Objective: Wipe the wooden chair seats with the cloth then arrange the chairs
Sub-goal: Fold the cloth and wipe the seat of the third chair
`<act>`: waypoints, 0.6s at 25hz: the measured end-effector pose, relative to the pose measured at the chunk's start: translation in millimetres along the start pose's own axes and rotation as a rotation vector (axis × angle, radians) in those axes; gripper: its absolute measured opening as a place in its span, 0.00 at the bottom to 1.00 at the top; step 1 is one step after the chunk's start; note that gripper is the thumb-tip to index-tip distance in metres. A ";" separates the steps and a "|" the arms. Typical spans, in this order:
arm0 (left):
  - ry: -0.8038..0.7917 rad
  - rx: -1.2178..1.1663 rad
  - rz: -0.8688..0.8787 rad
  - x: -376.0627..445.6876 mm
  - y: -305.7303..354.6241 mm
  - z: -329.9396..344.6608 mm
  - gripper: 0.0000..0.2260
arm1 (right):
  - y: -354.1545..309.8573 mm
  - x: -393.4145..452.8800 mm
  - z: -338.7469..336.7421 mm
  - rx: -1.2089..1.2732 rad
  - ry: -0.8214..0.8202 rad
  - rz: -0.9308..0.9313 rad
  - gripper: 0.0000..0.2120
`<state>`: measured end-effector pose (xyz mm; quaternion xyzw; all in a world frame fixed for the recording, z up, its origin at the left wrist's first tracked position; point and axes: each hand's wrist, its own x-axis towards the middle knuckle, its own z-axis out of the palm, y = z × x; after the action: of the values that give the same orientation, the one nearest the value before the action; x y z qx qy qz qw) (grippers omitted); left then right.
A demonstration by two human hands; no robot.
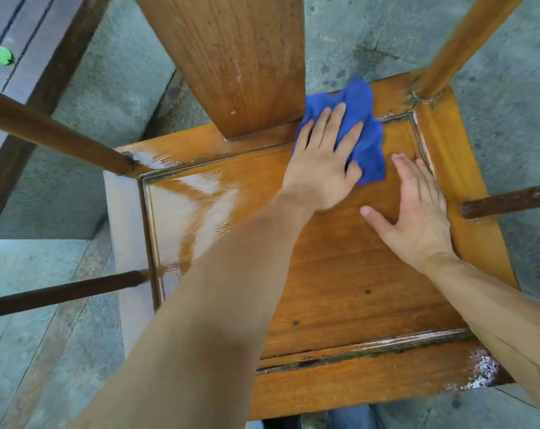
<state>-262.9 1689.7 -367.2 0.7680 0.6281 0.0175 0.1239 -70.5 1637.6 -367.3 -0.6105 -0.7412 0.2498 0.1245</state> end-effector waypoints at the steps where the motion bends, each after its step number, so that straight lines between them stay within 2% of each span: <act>1: 0.018 -0.016 0.048 -25.9 -6.9 5.1 0.29 | -1.9 0.5 -2.3 0.005 -0.027 0.007 0.41; 3: 0.086 -0.024 0.042 -73.8 -52.7 6.8 0.28 | -8.8 3.6 -10.7 -0.005 -0.105 0.038 0.39; 4: 0.145 -0.012 -0.045 -97.3 -83.6 5.2 0.27 | -12.5 6.0 -15.6 -0.041 -0.149 0.050 0.38; 7: 0.181 0.024 -0.520 -182.8 -149.7 -6.5 0.32 | -19.9 13.3 -27.1 -0.270 -0.217 -0.011 0.35; 9: 0.107 0.086 -0.685 -229.0 -139.3 -2.7 0.33 | -23.4 21.9 -38.6 -0.398 -0.275 -0.092 0.33; 11: 0.076 0.138 -0.676 -267.3 -89.2 10.5 0.30 | -29.5 35.3 -52.4 -0.452 -0.377 -0.137 0.32; 15: -0.045 0.062 -0.378 -327.7 25.7 33.6 0.31 | -38.7 66.5 -76.4 -0.423 -0.546 -0.120 0.28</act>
<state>-301.0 1361.8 -352.0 0.6400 0.7585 -0.0425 0.1153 -80.5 1713.5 -290.6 -0.4890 -0.8170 0.2372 -0.1929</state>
